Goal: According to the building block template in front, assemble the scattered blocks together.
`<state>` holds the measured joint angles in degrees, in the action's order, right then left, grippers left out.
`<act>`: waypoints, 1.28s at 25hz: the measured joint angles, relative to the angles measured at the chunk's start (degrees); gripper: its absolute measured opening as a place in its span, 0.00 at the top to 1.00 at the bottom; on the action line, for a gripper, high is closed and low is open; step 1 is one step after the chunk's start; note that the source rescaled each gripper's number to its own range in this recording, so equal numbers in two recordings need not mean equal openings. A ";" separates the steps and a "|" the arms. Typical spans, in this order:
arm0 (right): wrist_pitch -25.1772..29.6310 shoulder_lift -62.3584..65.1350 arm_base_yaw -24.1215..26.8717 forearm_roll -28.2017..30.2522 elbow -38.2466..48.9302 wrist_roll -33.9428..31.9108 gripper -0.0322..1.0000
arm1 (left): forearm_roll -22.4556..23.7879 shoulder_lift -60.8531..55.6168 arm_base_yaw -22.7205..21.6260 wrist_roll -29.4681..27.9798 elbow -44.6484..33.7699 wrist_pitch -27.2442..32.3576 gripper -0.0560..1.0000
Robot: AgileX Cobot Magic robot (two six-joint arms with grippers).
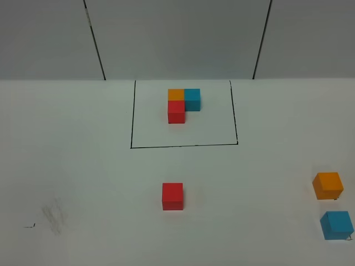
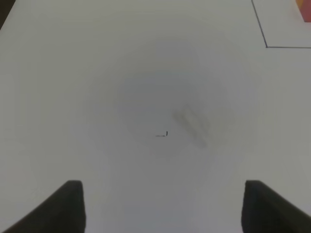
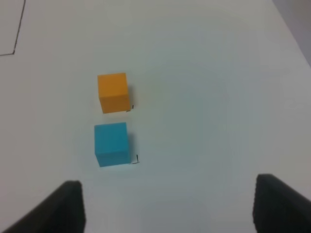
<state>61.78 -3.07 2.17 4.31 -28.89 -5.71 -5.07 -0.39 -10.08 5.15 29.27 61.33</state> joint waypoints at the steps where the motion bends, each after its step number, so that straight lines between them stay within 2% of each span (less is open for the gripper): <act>1: 0.00 0.00 0.00 0.00 0.00 0.00 0.49 | 0.00 0.00 -0.29 0.00 0.00 0.00 0.37; 32: 0.00 0.00 0.00 0.00 0.00 -0.05 0.49 | 0.00 0.00 -0.37 -0.05 0.00 0.00 0.37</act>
<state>61.78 -3.07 2.17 4.31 -28.89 -5.76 -5.07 -0.39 -10.45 5.10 29.27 61.33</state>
